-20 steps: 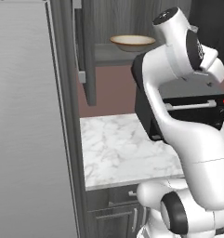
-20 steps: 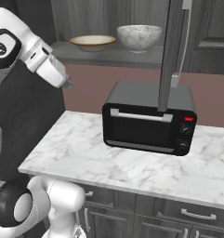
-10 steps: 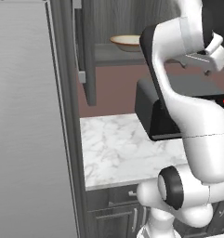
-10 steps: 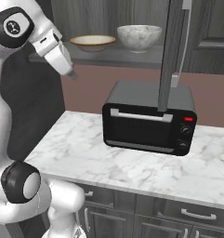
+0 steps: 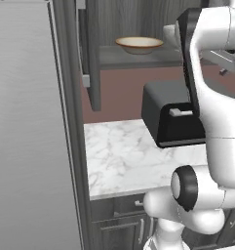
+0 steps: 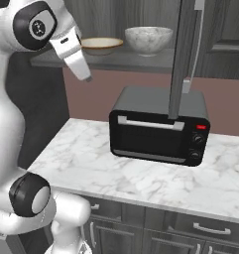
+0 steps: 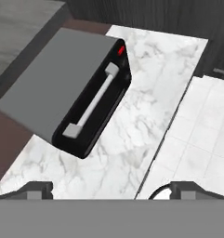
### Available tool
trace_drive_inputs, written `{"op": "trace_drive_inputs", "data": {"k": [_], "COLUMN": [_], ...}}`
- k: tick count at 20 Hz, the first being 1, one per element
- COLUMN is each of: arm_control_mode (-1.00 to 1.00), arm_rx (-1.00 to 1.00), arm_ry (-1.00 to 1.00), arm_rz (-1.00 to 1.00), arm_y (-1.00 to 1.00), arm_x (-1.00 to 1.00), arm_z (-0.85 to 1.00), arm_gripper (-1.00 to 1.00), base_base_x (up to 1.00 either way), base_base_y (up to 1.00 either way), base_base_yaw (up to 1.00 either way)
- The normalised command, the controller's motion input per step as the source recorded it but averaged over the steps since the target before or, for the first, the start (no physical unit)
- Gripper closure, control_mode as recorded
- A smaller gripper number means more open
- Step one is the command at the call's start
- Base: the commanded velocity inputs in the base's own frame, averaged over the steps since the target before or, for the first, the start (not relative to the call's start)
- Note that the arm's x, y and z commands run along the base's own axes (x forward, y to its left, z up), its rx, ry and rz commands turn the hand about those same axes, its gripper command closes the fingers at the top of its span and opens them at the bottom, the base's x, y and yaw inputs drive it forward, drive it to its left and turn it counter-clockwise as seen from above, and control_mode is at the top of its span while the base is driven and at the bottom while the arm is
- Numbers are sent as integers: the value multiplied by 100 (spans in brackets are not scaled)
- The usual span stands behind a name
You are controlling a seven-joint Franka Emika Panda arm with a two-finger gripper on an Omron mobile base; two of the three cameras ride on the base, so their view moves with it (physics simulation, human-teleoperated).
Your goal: Move the bowls from the cabinet to the plates on the dining table.
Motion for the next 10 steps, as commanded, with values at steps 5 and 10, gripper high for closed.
{"op": "trace_drive_inputs", "data": {"k": [5,10], "arm_control_mode": [-100,-100], "arm_rx": [22,19], "arm_ry": [-14,-12], "arm_rz": [8,4], "arm_y": [0,11], "arm_x": [38,47], "arm_z": [14,20], "arm_gripper": [-100,-100], "base_base_x": [0,0], "base_base_y": [0,0], "base_base_yaw": [0,0]}}
